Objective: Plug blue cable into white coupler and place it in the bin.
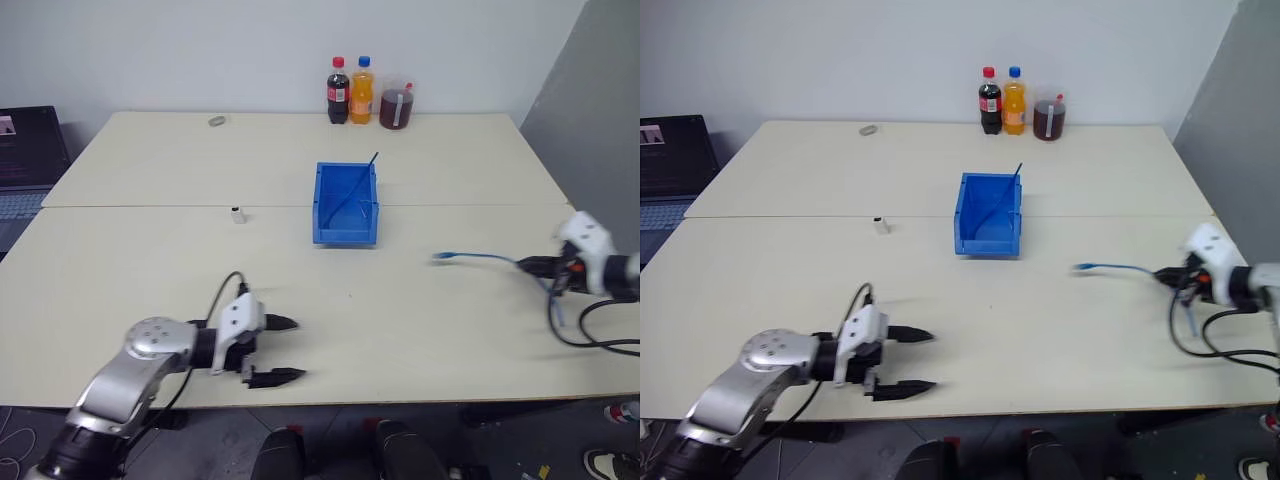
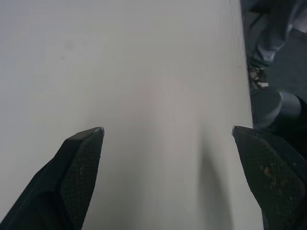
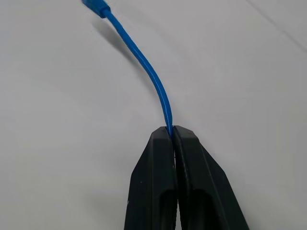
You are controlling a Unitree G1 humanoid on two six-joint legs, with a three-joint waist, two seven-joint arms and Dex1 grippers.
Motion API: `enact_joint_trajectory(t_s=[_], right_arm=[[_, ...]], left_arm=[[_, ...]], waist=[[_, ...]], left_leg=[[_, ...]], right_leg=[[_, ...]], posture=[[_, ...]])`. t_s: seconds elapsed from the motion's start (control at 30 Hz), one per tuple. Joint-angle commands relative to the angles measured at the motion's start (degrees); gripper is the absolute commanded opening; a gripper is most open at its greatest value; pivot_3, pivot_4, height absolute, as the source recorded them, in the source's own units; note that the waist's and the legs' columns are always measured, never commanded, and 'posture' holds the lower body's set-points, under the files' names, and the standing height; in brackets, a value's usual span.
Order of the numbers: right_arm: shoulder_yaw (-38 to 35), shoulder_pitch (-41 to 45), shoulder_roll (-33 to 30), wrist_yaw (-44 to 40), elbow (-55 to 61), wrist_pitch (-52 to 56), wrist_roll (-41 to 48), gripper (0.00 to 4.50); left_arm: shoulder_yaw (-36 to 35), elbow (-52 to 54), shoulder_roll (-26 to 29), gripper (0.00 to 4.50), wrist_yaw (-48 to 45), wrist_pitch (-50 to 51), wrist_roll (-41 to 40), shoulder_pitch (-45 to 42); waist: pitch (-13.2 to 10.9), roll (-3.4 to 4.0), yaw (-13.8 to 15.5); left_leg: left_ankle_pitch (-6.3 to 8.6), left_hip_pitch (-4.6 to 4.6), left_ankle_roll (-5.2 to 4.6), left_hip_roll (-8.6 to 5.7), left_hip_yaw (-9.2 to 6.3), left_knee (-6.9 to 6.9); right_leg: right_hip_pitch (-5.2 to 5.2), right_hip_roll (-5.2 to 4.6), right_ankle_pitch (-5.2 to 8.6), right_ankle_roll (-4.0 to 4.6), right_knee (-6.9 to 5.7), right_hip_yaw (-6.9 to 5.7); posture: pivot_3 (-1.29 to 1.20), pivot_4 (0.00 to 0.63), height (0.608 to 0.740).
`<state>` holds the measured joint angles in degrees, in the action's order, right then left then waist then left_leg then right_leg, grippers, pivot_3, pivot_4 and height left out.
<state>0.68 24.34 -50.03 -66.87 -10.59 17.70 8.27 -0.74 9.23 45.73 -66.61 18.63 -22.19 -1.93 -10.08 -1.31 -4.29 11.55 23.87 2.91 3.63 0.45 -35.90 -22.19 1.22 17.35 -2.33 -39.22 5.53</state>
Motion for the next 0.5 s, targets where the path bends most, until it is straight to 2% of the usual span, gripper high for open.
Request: enact_joint_trajectory(t_s=[0.03, 0.27, 0.43, 0.5], right_arm=[[5.8, 2.0, 4.9, 1.9, 9.0, 2.4, -0.8, 0.05], [16.8, 11.7, 18.2, 5.8, 4.8, 3.0, -5.7, 0.05], [20.5, 14.3, 21.5, 6.8, -0.4, 1.1, -8.9, 0.05], [21.0, 14.4, 21.9, 7.3, -1.3, 0.0, -9.8, 0.47]], left_arm=[[-5.9, -1.7, 1.1, 4.50, 0.7, -0.2, -2.5, -0.1], [-7.4, -4.2, 2.3, 4.50, -0.9, -1.4, -2.4, -0.3], [-6.6, -4.2, 1.6, 4.50, -0.7, -2.1, -1.6, -0.4], [-6.2, -4.7, 1.2, 4.50, -0.3, -2.6, -1.1, -0.7]], waist=[[0.0, 0.02, 0.1], [-0.1, -0.05, 0.9], [-0.1, -0.09, 1.9], [-0.1, -0.09, 2.0]], left_leg=[[0.00, 0.01, 0.00, -0.02, 0.01, -0.02], [0.00, 0.07, 0.00, -0.05, 0.10, -0.06], [0.00, 0.12, 0.01, -0.07, 0.07, -0.04], [0.00, 0.12, 0.01, -0.06, 0.09, -0.04]], right_leg=[[-0.02, -0.01, -0.01, -0.01, -0.04, 0.01], [-0.13, -0.07, 0.00, -0.01, -0.13, 0.02], [-0.16, -0.09, -0.10, 0.36, -0.14, -0.05], [-0.16, -0.09, -0.09, 0.38, -0.14, -0.05]], posture=[[0.00, 0.150, 0.740], [0.00, 0.150, 0.740], [0.00, 0.150, 0.740], [0.00, 0.150, 0.740]])
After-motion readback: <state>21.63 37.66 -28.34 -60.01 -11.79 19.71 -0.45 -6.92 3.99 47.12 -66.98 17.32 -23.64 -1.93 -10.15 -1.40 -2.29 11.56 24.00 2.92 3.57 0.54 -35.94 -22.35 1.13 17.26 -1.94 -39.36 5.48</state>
